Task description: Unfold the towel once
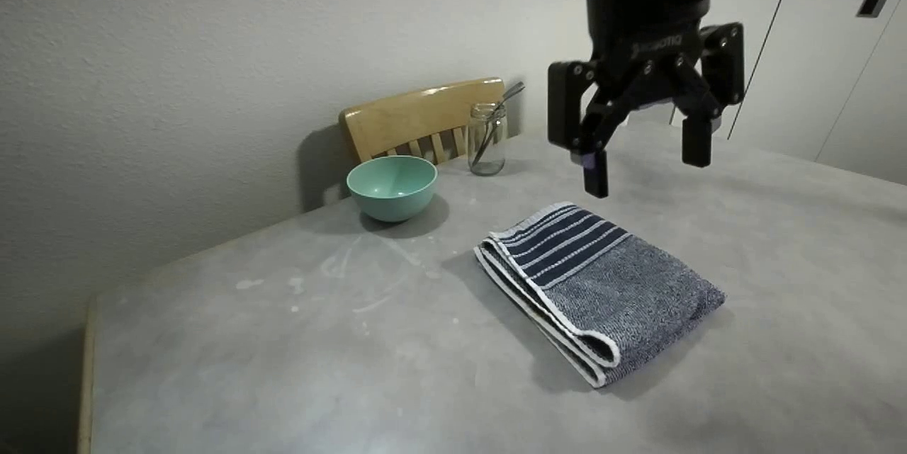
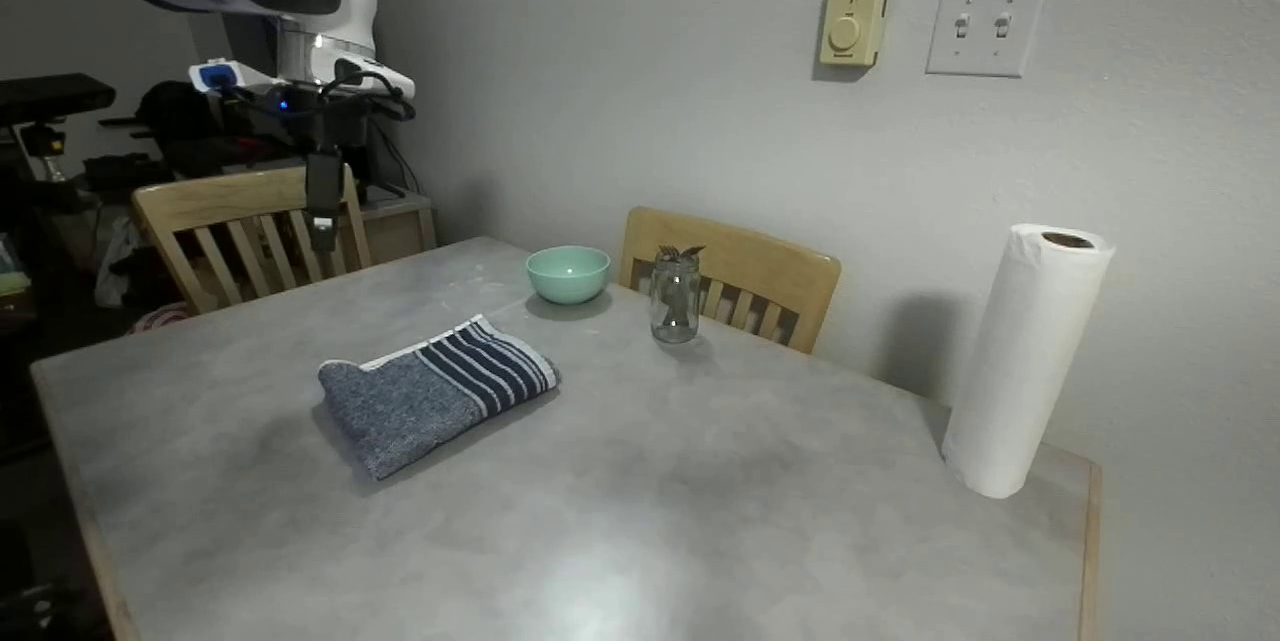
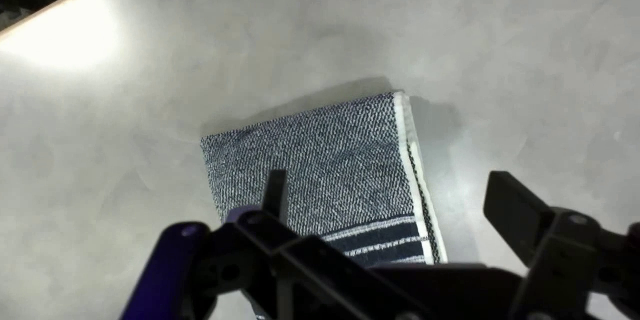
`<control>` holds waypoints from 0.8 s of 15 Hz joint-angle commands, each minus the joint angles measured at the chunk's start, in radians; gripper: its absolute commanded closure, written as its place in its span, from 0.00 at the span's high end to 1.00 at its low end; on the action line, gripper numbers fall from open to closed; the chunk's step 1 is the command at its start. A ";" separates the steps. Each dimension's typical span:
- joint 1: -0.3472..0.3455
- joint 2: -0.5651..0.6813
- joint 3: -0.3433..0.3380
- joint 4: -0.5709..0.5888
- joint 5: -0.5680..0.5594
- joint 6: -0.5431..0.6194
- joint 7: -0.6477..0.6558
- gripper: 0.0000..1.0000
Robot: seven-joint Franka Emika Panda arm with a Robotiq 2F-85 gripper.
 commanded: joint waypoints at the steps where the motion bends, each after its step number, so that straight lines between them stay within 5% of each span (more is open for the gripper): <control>1: 0.024 0.095 -0.033 0.042 0.064 0.025 0.040 1.00; 12: 0.044 0.082 -0.049 0.027 0.059 0.021 0.027 1.00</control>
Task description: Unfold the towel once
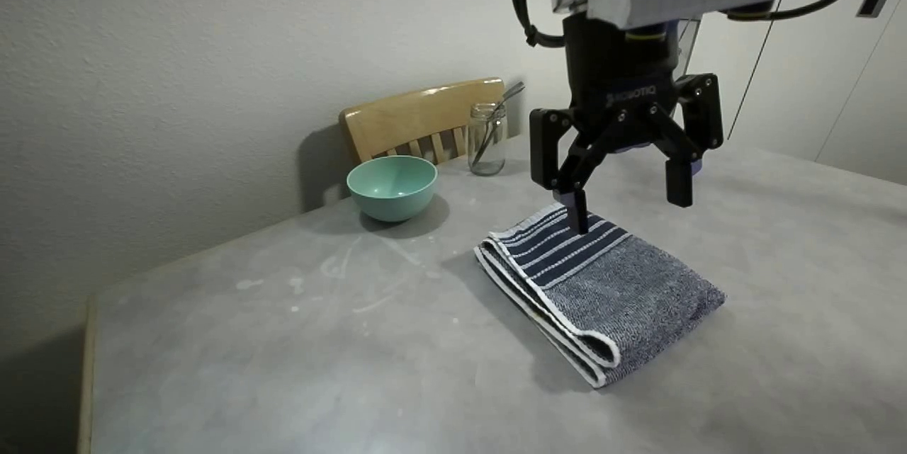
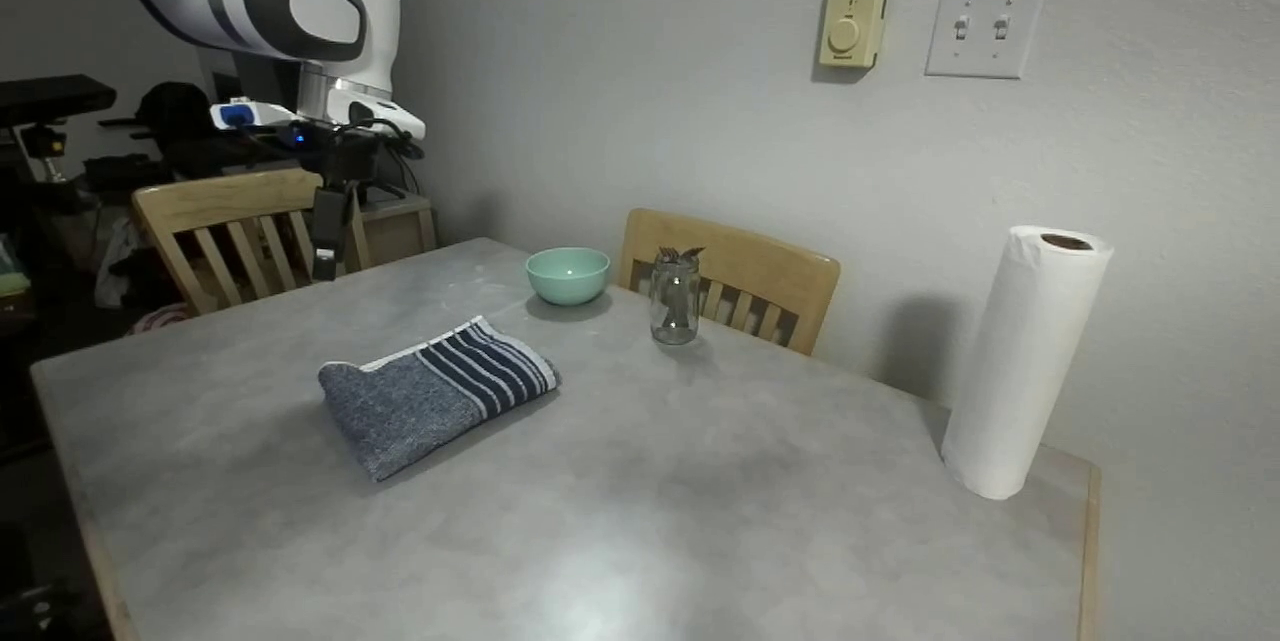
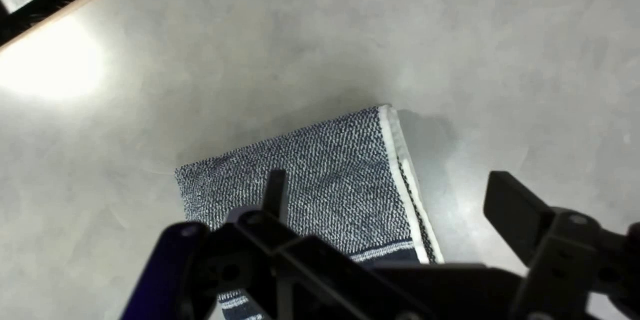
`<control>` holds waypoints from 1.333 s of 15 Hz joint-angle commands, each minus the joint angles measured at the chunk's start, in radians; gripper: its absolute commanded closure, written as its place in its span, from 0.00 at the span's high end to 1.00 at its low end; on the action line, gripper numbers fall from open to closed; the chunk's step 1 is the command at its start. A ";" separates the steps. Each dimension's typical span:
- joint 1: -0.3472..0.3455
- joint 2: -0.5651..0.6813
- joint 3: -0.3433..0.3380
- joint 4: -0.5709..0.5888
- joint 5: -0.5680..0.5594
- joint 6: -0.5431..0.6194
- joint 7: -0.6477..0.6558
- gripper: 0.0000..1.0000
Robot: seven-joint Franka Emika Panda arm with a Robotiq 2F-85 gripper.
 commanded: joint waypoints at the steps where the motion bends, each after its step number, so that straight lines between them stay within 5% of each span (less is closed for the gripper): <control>1: 0.024 0.006 -0.022 0.006 0.006 -0.007 0.001 1.00; 20: 0.079 0.124 -0.026 0.011 0.021 -0.131 0.075 1.00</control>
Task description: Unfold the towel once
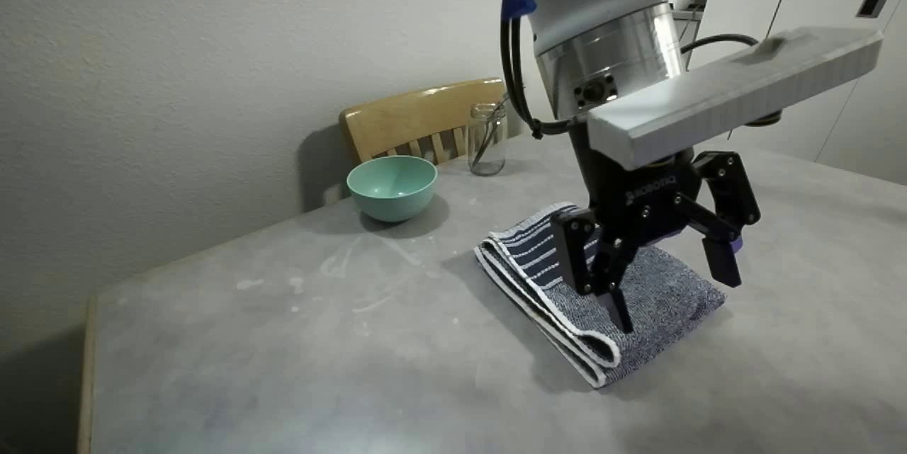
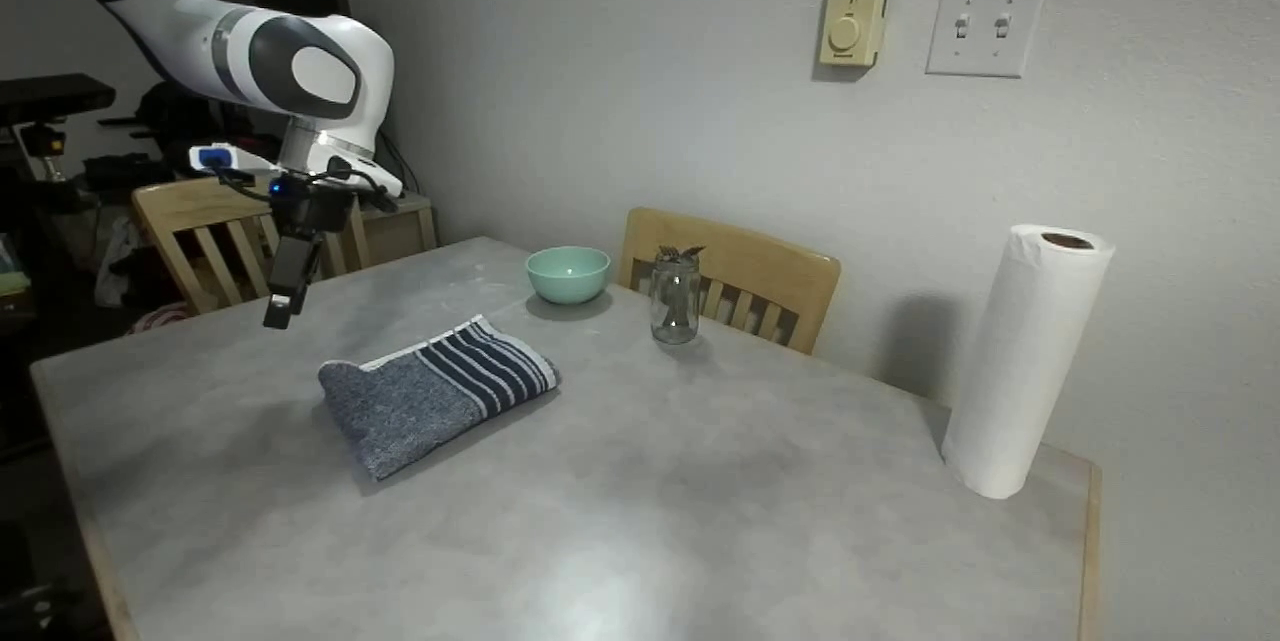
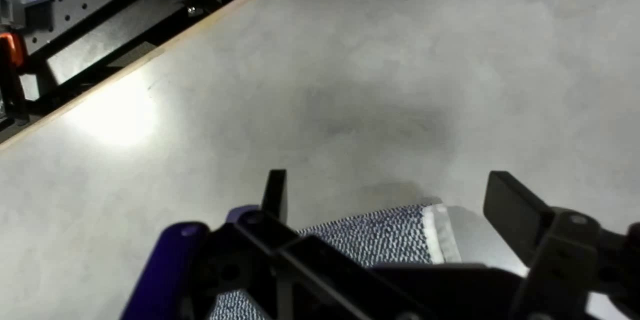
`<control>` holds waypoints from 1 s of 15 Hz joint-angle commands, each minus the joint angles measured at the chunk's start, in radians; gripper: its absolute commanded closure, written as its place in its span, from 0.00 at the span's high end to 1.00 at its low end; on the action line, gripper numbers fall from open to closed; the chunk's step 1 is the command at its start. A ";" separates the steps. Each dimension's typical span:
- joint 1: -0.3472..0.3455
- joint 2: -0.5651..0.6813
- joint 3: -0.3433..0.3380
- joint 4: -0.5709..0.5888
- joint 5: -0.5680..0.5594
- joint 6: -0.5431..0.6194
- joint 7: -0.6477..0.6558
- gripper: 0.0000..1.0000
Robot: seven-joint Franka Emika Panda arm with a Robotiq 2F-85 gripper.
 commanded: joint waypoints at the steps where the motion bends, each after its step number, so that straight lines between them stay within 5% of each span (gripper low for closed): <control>1: 0.023 0.030 -0.019 0.016 0.012 -0.056 0.033 1.00; 15: 0.048 0.145 -0.063 0.044 -0.146 -0.034 -0.095 1.00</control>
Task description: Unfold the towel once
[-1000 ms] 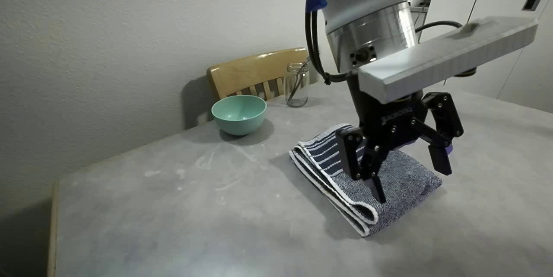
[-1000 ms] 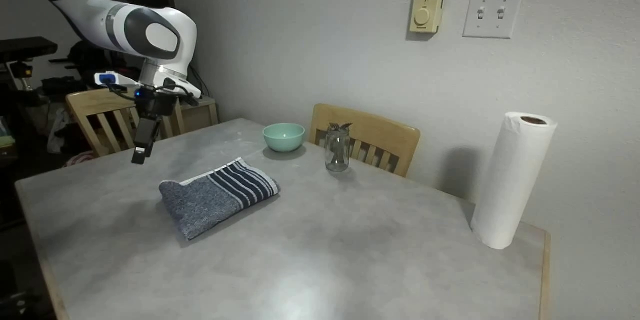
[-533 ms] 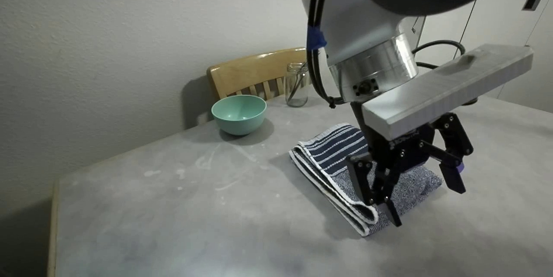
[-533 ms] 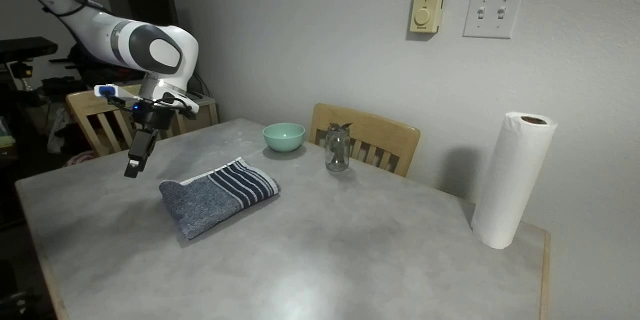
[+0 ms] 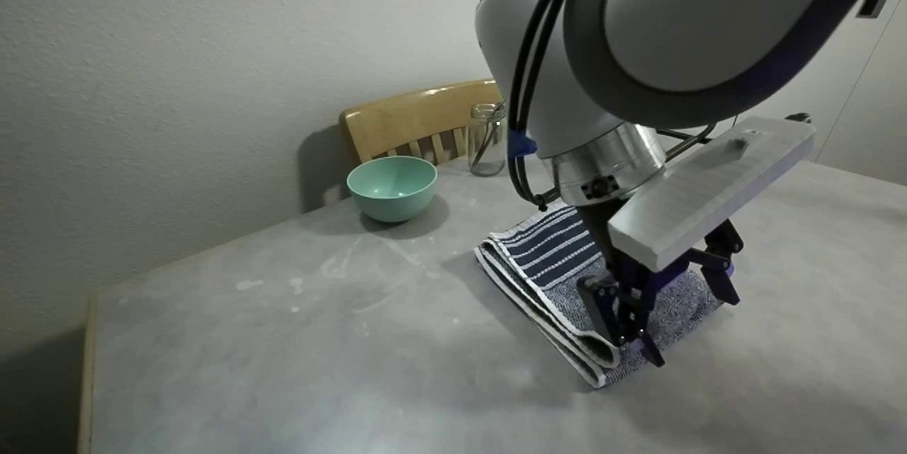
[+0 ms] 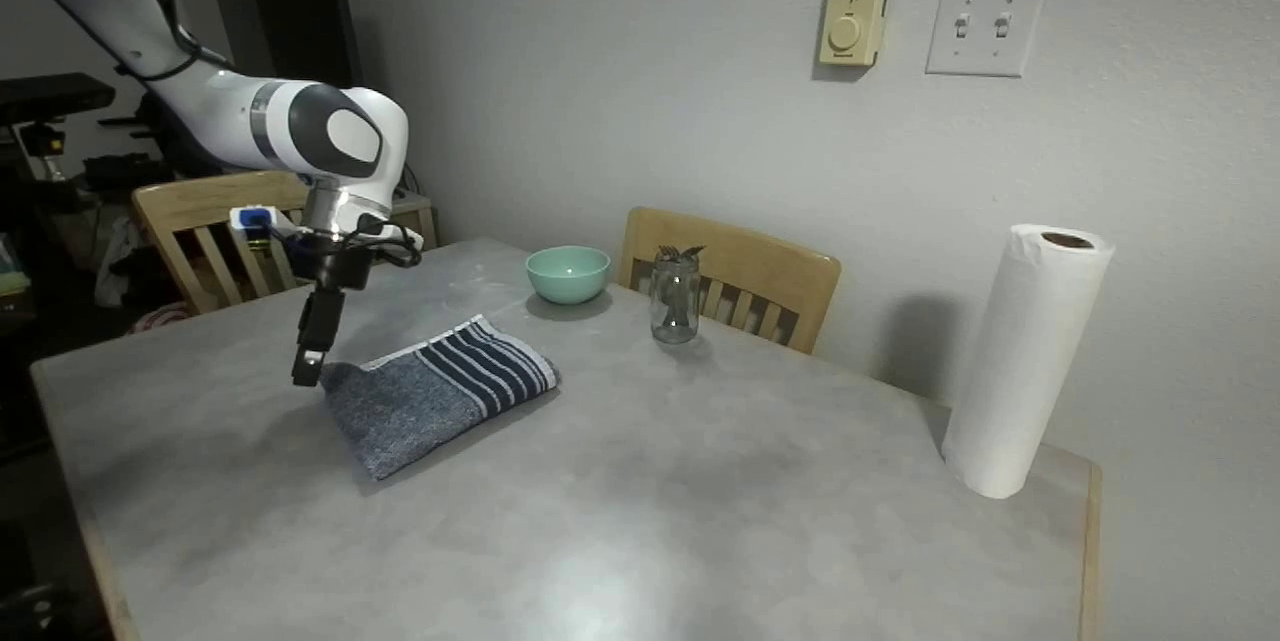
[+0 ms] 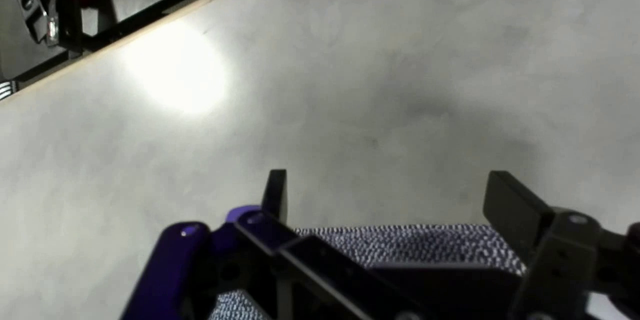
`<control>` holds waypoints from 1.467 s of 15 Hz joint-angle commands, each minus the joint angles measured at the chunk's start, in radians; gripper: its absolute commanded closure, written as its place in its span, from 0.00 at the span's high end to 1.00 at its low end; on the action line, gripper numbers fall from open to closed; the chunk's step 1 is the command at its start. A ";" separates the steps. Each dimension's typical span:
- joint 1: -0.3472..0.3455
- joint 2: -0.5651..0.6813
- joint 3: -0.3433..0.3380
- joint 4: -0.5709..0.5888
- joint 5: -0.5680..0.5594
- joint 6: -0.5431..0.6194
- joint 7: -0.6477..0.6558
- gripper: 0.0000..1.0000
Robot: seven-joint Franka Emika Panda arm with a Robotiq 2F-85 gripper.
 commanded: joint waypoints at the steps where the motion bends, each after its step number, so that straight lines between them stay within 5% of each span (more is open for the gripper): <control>1: 0.019 0.002 -0.019 0.008 0.005 -0.001 -0.013 1.00; 16: 0.024 0.102 -0.006 0.110 0.020 0.091 -0.191 1.00; 22: 0.049 0.131 -0.030 0.143 0.001 0.030 -0.193 1.00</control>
